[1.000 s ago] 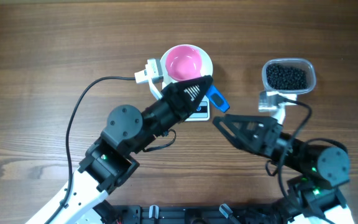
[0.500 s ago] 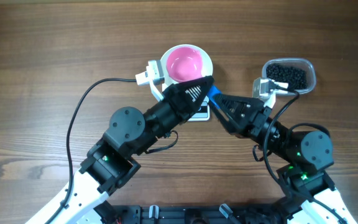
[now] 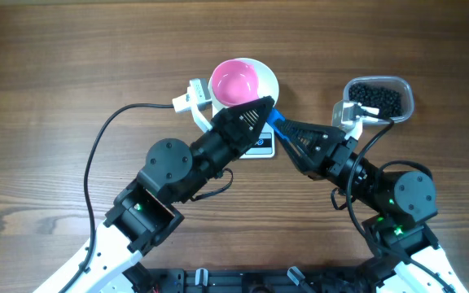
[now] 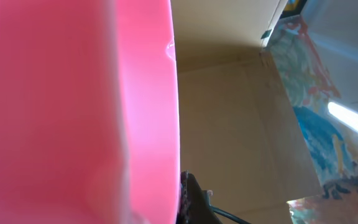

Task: Scoop item into bowl and weigh 150g on scale
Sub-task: 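Grasp the blue scoop handle with the right gripper beside the left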

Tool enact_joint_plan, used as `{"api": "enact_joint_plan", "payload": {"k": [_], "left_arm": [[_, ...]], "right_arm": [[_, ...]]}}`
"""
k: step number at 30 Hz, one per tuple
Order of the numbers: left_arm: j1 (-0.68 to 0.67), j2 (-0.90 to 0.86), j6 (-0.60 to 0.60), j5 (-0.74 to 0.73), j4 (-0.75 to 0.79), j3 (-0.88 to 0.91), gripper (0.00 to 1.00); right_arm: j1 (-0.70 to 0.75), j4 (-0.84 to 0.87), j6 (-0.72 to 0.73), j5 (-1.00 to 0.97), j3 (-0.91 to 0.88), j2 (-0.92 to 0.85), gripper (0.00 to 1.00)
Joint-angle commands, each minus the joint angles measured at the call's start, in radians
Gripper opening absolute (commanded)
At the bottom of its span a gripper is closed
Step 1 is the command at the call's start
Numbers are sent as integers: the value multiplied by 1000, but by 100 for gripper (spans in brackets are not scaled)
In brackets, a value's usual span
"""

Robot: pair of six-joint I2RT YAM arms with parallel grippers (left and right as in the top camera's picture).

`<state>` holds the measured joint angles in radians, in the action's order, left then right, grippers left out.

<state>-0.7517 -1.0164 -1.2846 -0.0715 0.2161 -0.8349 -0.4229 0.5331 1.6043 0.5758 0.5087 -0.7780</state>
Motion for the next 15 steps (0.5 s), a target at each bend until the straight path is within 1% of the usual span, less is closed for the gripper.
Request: {"api": "enact_joint_plan", "payload": {"k": [1,4,9,15], "left_arm": [[-13,-3,24,18,0,-11,4],[-13,-5,24,18,-3,-11,4],[-13,-5,24,17,-8,-11,4],[-13,-5,23,17,-11,-11,4]], "right_arm": [[-5,8,23,24,23,-20,46],[-5,19,28,27,23,-34,42],[-5,61,48,27,23,-37,41],[-5,60,47,27,23,-37,40]]}}
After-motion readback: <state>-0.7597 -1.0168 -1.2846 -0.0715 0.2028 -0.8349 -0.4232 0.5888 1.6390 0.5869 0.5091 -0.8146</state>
